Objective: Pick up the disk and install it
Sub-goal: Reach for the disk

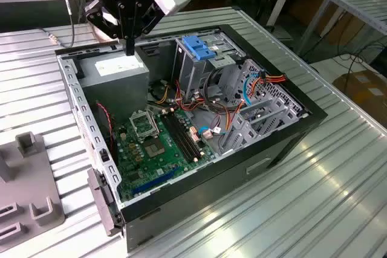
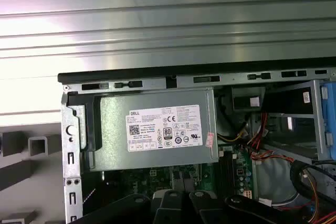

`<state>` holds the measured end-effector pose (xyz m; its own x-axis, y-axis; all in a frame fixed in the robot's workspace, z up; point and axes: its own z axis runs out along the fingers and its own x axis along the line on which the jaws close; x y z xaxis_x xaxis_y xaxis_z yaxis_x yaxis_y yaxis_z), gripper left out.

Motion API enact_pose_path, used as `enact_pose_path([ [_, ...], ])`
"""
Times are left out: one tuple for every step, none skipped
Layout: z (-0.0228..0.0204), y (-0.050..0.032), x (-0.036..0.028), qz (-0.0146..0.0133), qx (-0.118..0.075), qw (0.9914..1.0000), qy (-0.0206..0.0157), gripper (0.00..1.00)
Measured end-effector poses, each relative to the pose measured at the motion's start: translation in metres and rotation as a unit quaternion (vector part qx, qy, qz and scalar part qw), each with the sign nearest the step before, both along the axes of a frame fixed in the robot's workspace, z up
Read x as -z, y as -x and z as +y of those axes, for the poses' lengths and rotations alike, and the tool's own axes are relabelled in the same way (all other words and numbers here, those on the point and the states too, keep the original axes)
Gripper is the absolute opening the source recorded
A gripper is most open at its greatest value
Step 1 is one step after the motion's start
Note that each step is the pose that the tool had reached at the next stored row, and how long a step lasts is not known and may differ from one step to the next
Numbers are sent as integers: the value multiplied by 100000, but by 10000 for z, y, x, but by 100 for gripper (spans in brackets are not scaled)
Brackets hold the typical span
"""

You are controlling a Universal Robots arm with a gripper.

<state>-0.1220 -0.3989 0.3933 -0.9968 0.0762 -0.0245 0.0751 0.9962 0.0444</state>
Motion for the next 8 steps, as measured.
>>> enact_pose_path([
  [0,0,0,2,-2,100000,0,10],
  [1,4,0,1,6,100000,1,10],
  [0,8,0,3,5,100000,4,10],
  [0,12,0,0,6,100000,-1,10],
  [0,17,0,0,3,100000,-1,10],
  [0,21,0,-2,2,100000,0,10],
  [0,27,0,-1,2,100000,-2,10],
  [0,31,0,0,0,100000,0,10],
])
